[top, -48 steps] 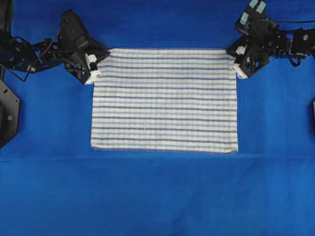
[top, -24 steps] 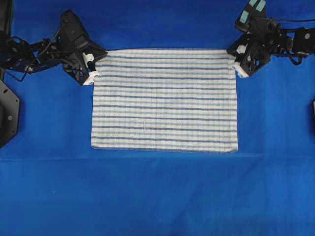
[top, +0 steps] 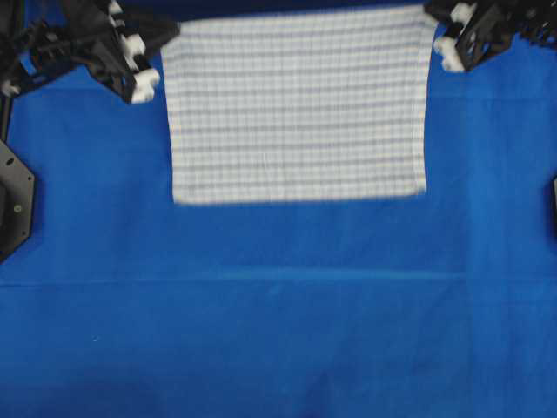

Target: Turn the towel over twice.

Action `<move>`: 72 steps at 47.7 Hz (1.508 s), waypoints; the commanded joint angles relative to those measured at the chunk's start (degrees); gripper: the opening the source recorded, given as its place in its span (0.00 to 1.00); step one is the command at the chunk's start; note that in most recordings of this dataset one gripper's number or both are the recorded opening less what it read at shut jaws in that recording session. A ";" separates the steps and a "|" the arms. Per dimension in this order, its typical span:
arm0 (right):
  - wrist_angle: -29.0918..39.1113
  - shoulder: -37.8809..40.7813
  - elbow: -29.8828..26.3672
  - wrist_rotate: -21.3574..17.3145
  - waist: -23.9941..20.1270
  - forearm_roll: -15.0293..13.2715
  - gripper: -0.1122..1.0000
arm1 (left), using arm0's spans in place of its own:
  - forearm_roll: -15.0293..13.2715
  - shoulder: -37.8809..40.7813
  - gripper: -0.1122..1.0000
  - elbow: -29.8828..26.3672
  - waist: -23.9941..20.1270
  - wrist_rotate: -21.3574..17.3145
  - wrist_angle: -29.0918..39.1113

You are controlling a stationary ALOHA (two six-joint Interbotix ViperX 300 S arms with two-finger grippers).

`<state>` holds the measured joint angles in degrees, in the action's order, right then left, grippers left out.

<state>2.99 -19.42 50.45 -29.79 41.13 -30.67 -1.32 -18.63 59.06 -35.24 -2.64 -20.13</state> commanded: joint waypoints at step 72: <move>27.95 -16.00 1.14 -20.30 -37.18 0.53 0.14 | 0.00 -16.26 0.13 5.98 21.09 -2.29 6.68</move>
<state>30.94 -36.30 51.59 -47.46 8.09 -30.06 -1.23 -34.72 64.69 -17.84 -5.36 -13.10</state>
